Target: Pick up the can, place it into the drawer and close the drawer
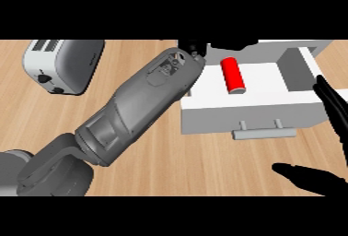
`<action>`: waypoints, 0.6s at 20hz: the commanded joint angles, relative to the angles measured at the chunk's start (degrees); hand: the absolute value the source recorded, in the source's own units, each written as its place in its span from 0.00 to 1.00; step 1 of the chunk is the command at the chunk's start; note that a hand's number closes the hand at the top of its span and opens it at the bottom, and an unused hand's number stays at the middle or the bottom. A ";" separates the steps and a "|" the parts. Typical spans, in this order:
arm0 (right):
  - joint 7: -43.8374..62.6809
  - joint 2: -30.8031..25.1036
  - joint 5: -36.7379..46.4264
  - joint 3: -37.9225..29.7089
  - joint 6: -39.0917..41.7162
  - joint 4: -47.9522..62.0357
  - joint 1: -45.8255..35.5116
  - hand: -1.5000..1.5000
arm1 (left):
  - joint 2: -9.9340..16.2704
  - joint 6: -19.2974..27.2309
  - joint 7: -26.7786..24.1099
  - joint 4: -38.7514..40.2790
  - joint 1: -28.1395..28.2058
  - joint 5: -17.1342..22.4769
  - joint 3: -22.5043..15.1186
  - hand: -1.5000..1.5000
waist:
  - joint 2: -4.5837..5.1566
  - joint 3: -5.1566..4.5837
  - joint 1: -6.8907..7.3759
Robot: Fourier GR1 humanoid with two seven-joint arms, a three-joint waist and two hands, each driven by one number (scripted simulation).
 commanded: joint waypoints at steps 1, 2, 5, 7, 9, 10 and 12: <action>0.16 -1.01 11.65 4.35 -3.07 5.13 -2.53 0.00 | 0.16 -1.84 2.15 0.15 -2.64 0.22 1.81 0.00 | -0.48 -0.05 2.65; 0.34 0.12 14.29 8.13 -3.34 4.64 -1.44 0.00 | 0.00 -0.77 -0.28 -1.27 1.50 0.24 0.60 0.00 | -0.43 -0.05 1.96; 0.02 -0.31 18.50 8.03 -5.30 10.56 -2.36 0.00 | 0.01 -0.42 1.67 -0.50 -1.38 -0.56 2.01 0.00 | -0.57 -0.03 2.28; 0.16 -0.11 21.43 8.11 -6.95 16.25 -4.86 0.00 | 0.79 -0.67 1.49 -1.66 0.43 -1.49 2.26 0.00 | -0.75 -0.04 3.36; -1.90 0.91 25.27 9.13 -12.04 21.06 -4.63 0.00 | 2.44 -1.14 4.85 -2.76 0.02 -2.45 1.29 0.00 | -0.94 -0.01 3.77; -0.92 2.91 26.01 10.53 -12.92 22.81 -5.60 0.00 | 4.03 -0.44 6.51 -5.21 0.59 -2.99 0.76 0.00 | -1.17 -0.03 4.43; -2.27 4.69 25.21 9.06 -16.58 26.77 -6.85 0.00 | 6.12 -2.52 6.59 -5.87 2.06 -3.48 1.90 0.00 | -0.94 -0.01 3.70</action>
